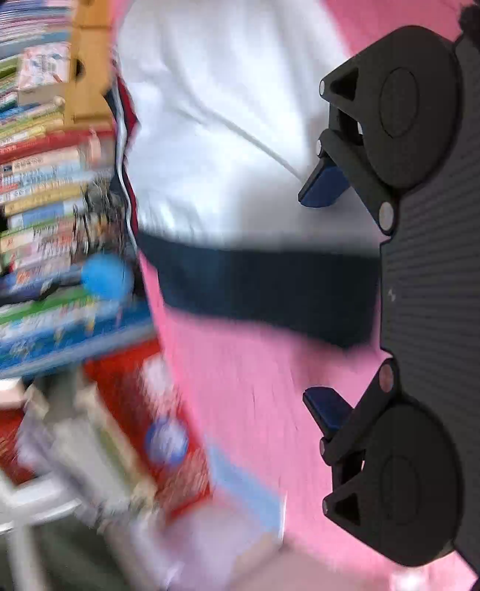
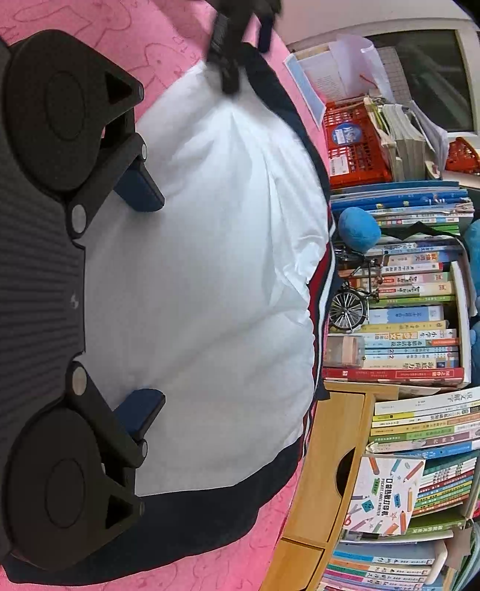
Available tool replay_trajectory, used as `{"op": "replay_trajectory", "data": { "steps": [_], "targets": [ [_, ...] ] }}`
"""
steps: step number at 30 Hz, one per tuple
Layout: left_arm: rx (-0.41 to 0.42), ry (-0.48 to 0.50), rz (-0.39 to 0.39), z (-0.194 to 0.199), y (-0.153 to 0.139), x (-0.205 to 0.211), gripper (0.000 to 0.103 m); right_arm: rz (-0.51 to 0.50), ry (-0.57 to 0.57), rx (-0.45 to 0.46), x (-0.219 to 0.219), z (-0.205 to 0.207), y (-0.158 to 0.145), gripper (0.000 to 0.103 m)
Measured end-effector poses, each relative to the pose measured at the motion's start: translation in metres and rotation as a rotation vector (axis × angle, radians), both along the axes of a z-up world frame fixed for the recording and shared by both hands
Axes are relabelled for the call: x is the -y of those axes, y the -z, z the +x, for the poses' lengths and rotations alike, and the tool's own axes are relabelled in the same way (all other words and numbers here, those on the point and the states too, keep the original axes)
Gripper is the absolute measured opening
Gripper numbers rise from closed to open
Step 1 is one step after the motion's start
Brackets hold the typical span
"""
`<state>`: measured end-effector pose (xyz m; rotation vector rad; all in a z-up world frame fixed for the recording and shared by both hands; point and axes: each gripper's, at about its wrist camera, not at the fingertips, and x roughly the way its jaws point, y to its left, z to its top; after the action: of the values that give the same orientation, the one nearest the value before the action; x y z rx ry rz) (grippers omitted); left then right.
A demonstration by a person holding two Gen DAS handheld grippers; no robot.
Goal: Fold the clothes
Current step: 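Grasp the navy end of the jacket with the right gripper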
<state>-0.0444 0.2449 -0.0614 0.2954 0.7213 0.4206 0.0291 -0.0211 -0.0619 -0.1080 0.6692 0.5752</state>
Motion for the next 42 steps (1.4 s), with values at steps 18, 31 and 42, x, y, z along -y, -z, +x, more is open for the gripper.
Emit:
{"op": "replay_trajectory", "data": {
  "steps": [18, 31, 42],
  "targets": [
    [0.14, 0.207, -0.163, 0.015, -0.016, 0.113, 0.103, 0.26, 0.349, -0.057, 0.12, -0.09, 0.014, 0.103],
    [0.064, 0.146, -0.246, 0.023, 0.015, 0.112, 0.103, 0.435, 0.413, -0.1, 0.127, -0.062, 0.024, 0.103],
    [0.093, 0.234, -0.352, 0.019, 0.013, 0.103, 0.103, 0.472, 0.436, -0.059, 0.123, -0.051, 0.033, 0.103]
  ]
}}
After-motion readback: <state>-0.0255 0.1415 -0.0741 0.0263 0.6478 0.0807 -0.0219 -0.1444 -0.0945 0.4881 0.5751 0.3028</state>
